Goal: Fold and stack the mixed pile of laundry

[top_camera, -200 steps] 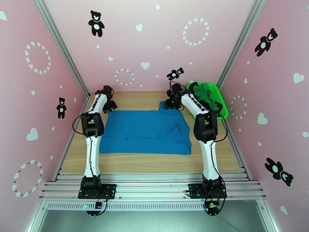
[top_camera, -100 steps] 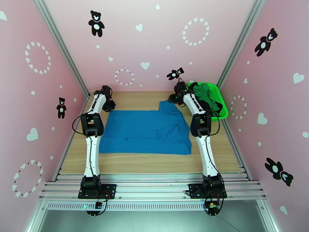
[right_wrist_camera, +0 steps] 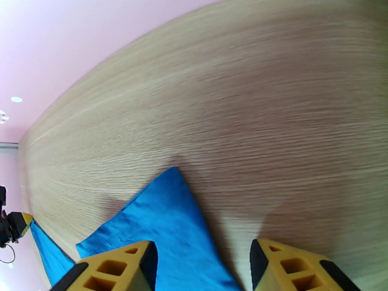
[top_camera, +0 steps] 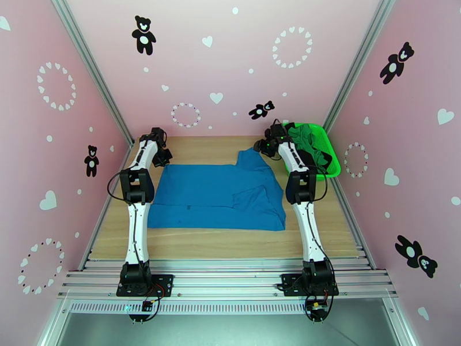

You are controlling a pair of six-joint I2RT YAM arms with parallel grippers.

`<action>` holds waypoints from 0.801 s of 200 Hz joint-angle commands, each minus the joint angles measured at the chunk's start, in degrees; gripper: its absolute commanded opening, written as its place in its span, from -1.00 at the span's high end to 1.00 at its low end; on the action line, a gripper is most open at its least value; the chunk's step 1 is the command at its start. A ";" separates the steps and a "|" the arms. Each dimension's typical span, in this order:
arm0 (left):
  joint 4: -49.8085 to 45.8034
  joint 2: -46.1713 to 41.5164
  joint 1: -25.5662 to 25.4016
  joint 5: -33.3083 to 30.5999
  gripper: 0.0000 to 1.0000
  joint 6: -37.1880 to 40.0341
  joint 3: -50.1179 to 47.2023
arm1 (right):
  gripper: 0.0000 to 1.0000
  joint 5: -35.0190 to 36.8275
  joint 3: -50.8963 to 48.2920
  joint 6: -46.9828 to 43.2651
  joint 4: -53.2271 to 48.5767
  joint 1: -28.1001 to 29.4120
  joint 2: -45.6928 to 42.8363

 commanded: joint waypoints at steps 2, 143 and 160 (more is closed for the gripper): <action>2.09 2.50 -2.94 6.46 1.00 0.34 -4.82 | -0.05 -1.33 0.72 0.12 -3.08 3.08 3.85; 9.60 -6.89 -3.29 5.97 1.00 0.50 -12.62 | 1.00 5.98 0.23 -4.69 -3.31 1.96 -6.91; 11.91 -9.43 -3.29 6.13 1.00 0.63 -14.71 | 1.00 6.03 -0.35 -6.13 -3.24 1.61 -10.30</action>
